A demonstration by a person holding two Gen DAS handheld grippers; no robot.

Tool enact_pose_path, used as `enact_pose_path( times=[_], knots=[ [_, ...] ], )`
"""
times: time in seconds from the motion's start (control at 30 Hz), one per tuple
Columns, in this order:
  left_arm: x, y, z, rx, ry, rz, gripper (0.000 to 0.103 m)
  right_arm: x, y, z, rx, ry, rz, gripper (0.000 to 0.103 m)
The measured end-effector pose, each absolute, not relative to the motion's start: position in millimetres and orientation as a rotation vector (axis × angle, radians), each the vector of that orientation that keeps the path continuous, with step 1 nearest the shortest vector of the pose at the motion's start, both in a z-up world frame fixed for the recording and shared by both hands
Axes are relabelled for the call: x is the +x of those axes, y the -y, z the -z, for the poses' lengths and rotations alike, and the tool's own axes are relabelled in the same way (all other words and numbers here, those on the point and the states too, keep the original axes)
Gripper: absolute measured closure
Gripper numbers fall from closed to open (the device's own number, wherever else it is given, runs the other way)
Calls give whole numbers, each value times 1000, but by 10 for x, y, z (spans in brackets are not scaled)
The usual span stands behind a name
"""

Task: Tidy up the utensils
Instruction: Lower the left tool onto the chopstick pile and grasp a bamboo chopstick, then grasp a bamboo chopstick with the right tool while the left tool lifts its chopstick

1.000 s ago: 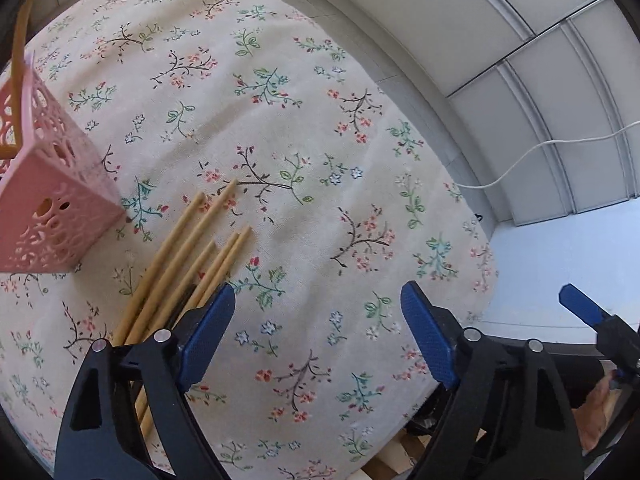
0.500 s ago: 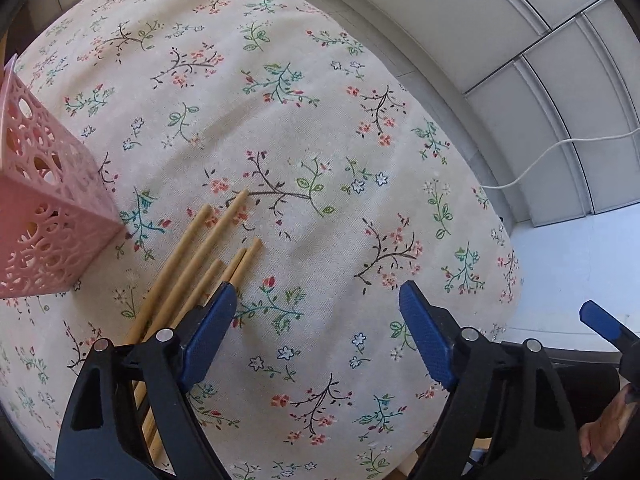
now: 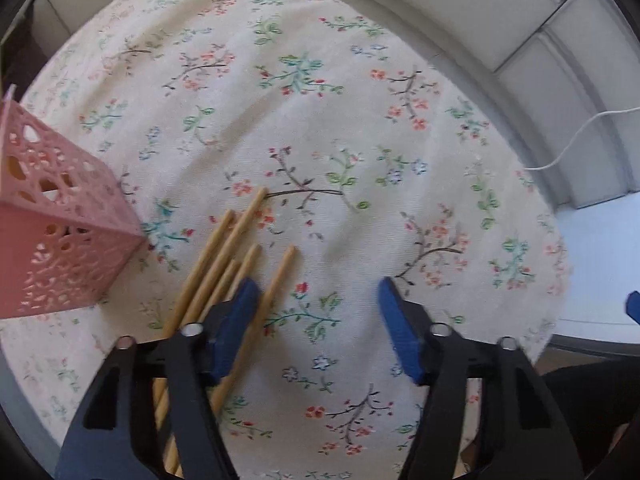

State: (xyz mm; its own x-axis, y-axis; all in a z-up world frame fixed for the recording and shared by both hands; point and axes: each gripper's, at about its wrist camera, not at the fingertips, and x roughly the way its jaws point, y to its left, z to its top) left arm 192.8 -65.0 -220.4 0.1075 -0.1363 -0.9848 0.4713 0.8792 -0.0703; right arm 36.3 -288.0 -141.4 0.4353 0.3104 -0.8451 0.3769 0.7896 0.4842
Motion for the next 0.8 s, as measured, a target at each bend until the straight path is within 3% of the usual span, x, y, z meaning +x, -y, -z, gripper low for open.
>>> enact_pose_path(
  times=[0.1,0.23,0.5,0.6,0.67,0.8],
  knots=[
    [1917,574,2189,282,-1370,378,87,378,2890,1429,696,-1145,62,7],
    [1745,493,2165,277,-1322,359,98,440,2816,1476,671,-1158,78,7],
    [1226,-14,1483,109,-1217,375,99,837,2393,1732,673,-1240,61,7],
    [1003,-311,1221,24,-1163,357,99,1034,2179,1873,698,-1295,35,17],
    [859,-514,1092,-16,-1127,344,99,1162,2019,1956,707,-1335,14,34],
    [598,-826,860,-74,-1065,310,99,1353,1730,2052,751,-1365,-19,49]
  ],
)
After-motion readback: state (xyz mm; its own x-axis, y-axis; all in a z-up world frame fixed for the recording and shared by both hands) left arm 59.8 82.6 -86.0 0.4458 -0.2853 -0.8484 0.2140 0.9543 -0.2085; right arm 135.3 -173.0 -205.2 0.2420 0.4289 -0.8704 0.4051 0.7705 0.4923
